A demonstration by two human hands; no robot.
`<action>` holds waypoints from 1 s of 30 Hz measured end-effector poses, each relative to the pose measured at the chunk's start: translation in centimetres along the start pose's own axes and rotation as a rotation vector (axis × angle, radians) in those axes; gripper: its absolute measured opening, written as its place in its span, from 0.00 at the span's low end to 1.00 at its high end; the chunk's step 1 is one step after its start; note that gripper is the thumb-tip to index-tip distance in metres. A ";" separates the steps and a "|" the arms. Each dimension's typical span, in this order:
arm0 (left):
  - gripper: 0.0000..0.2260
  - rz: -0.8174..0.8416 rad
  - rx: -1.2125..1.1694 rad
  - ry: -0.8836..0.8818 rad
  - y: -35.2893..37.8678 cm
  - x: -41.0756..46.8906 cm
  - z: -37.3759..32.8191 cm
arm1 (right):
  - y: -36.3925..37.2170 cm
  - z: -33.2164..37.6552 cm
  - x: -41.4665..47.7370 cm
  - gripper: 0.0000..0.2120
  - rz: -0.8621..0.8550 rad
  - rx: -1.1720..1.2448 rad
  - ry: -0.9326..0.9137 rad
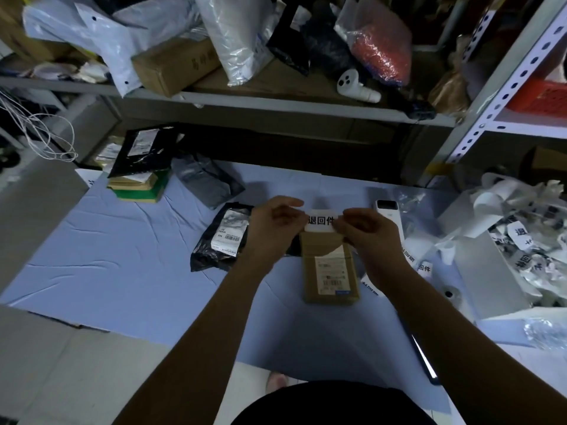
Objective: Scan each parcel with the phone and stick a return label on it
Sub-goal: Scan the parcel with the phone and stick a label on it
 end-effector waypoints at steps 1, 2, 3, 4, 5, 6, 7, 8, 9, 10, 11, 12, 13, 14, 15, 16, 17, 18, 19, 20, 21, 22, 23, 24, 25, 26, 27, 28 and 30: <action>0.14 -0.017 0.065 0.004 0.2 0.3 1.0 | -0.3 -0.9 0.3 0.09 -0.033 -0.077 0.003; 0.15 -0.025 0.127 0.007 0.5 0.6 2.1 | -0.5 -2.0 0.6 0.08 -0.064 -0.152 0.015; 0.15 -0.021 0.187 0.016 0.9 0.9 3.3 | -0.6 -3.1 1.1 0.07 -0.094 -0.224 0.038; 0.13 -0.008 0.252 0.045 1.4 1.2 4.4 | -0.7 -4.4 1.8 0.07 -0.120 -0.292 0.066; 0.11 0.003 0.320 0.092 1.8 1.4 5.3 | -0.7 -5.6 2.5 0.06 -0.142 -0.355 0.094; 0.08 0.004 0.383 0.136 2.2 1.6 6.4 | -0.7 -6.8 3.2 0.06 -0.157 -0.412 0.117; 0.06 -0.005 0.435 0.150 2.3 1.8 7.6 | -0.5 -7.9 4.0 0.05 -0.165 -0.471 0.131; 0.06 -0.016 0.476 0.126 2.4 2.0 9.1 | -0.3 -8.9 4.7 0.04 -0.160 -0.539 0.134; 0.07 -0.028 0.503 0.083 2.5 2.1 10.5 | 0.1 -9.8 5.4 0.03 -0.143 -0.618 0.127; 0.07 -0.034 0.526 0.039 2.5 2.2 11.8 | 0.4 -10.6 6.0 0.03 -0.121 -0.703 0.111; 0.07 -0.032 0.545 -0.002 2.6 2.3 13.1 | 0.8 -11.1 6.5 0.03 -0.101 -0.788 0.082; 0.08 -0.021 0.576 -0.034 2.7 2.5 14.2 | 1.1 -11.4 7.0 0.03 -0.085 -0.862 0.042; 0.08 -0.004 0.606 -0.069 2.9 2.6 15.1 | 1.5 -11.7 7.5 0.04 -0.074 -0.916 -0.001; 0.08 0.013 0.632 -0.095 3.1 2.7 15.8 | 1.8 -12.0 7.8 0.06 -0.066 -0.951 -0.035; 0.09 0.022 0.644 -0.116 3.4 2.7 16.1 | 2.0 -12.2 8.1 0.07 -0.058 -0.977 -0.053; 0.09 0.027 0.666 -0.127 3.7 2.6 16.4 | 2.2 -12.5 8.2 0.09 -0.048 -1.001 -0.057; 0.10 0.026 0.712 -0.122 3.9 2.5 16.4 | 2.3 -12.7 8.3 0.09 -0.039 -1.025 -0.054; 0.10 0.022 0.795 -0.097 4.2 2.4 16.3 | 2.2 -12.9 8.3 0.09 -0.034 -1.049 -0.053; 0.09 0.010 0.879 -0.070 4.2 2.2 16.1 | 2.1 -13.2 8.3 0.07 -0.031 -1.072 -0.053; 0.06 -0.012 0.934 -0.048 4.0 2.0 15.9 | 1.9 -13.6 8.4 0.07 -0.026 -1.092 -0.035; 0.06 -0.033 0.960 -0.050 3.6 1.8 15.8 | 1.5 -14.1 8.5 0.07 -0.018 -1.102 0.005; 0.06 -0.052 0.970 -0.068 3.0 1.6 15.9 | 1.0 -14.5 8.5 0.08 -0.013 -1.107 0.053; 0.07 -0.073 0.965 -0.103 2.4 1.3 16.0 | 0.3 -14.9 8.4 0.09 -0.023 -1.113 0.090; 0.07 -0.112 0.937 -0.140 1.6 0.9 16.2 | -0.4 -15.1 8.2 0.10 -0.043 -1.111 0.109; 0.09 -0.168 0.873 -0.178 0.6 0.5 16.4 | -1.1 -15.2 7.9 0.11 -0.072 -1.077 0.125; 0.12 -0.226 0.772 -0.219 -0.3 0.0 16.6 | -1.8 -15.6 7.5 0.12 -0.093 -1.007 0.159; 0.13 -0.260 0.655 -0.274 -1.0 -0.5 17.1 | -2.3 -16.2 6.9 0.14 -0.091 -0.913 0.209; 0.14 -0.251 0.543 -0.336 -1.2 -1.1 17.8 | -2.4 -16.7 6.2 0.14 -0.063 -0.824 0.247; 0.15 -0.125 0.407 -0.437 -0.5 -2.0 19.2 | -1.5 -17.2 4.6 0.12 0.038 -0.706 0.262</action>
Point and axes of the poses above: each hand's wrist, its own x-axis towards the middle knuckle, its own y-axis out of the palm, z = x × y, the point moved 9 cm from there along x, towards the middle knuckle, and after that the axes turned 15 degrees about -x, right-handed, at the moved point
